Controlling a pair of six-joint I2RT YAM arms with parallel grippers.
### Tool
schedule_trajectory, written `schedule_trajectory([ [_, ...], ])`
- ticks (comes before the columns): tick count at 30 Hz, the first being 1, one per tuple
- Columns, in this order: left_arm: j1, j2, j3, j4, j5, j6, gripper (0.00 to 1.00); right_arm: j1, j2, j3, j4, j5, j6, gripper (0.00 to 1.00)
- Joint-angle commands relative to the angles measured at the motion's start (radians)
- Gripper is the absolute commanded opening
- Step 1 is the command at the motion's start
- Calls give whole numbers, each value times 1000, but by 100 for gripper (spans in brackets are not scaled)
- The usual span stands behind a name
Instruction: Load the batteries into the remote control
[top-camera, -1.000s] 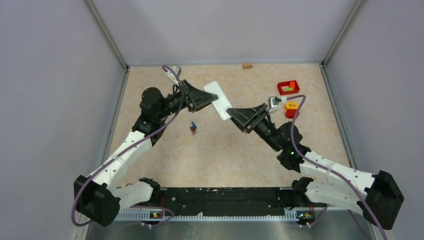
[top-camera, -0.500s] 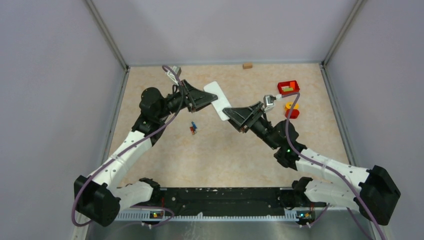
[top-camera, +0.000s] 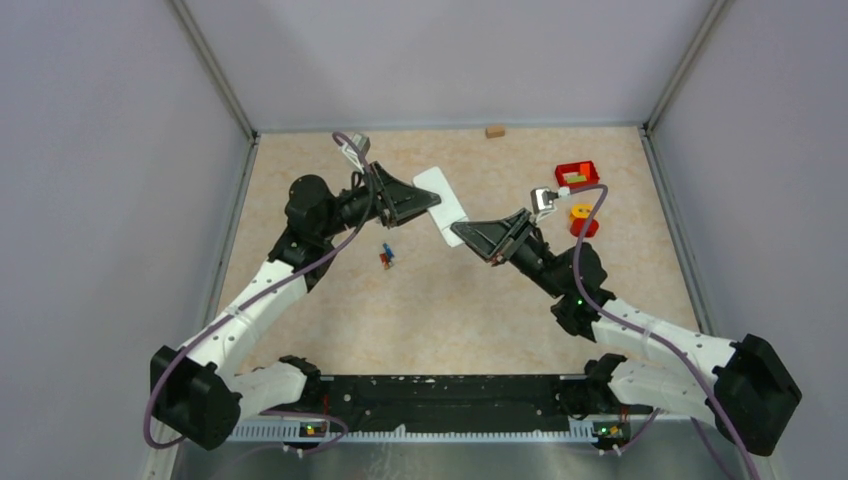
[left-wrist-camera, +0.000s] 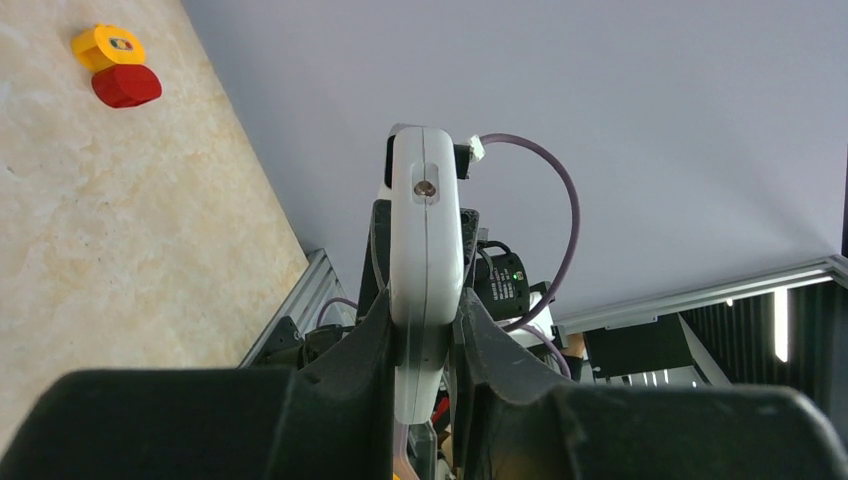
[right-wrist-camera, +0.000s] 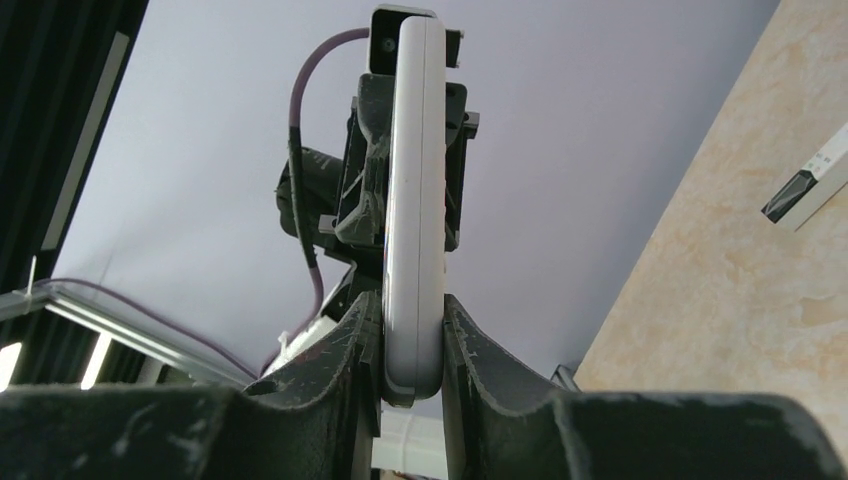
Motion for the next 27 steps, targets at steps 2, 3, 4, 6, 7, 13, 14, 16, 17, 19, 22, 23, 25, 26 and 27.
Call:
schedule_trajectory([
  [2,9,-7,58,99,-18,-88,0,-55,-23,-47,-35,-126,-117,20],
  [3,9,-5,56,98,-20,-86,0,-58,-25,-43,-44,-122,-113,20],
  [4,9,-4,52,99,-21,-84,0,-60,-23,-37,-60,-114,-105,22],
  [6,9,2,43,103,-24,-81,0,-62,-15,-21,-88,-98,-79,30],
  [7,9,4,36,108,-25,-79,0,-62,-7,-12,-110,-83,-51,38],
  [13,9,12,-7,140,-39,-61,0,-63,51,4,-159,-37,83,65],
  [14,9,13,-12,140,-42,-50,0,-63,59,-2,-135,-40,99,67],
  [16,9,13,-17,119,-52,-22,0,-63,70,-13,-101,-46,123,68],
  [17,9,13,-20,107,-57,-7,0,-63,71,-16,-91,-49,131,68],
  [19,9,13,-24,88,-66,20,0,-63,66,-20,-94,-53,143,68],
  [22,9,16,-26,63,-84,56,0,-63,49,-21,-121,-54,160,65],
  [23,9,18,-25,57,-89,64,0,-63,42,-20,-135,-57,167,65],
  [25,9,22,-26,47,-98,79,0,-65,27,-19,-167,-57,176,65],
  [26,9,24,-26,41,-103,87,0,-65,20,-18,-186,-57,180,64],
  [27,9,27,-25,36,-107,93,0,-65,14,-18,-198,-55,182,63],
])
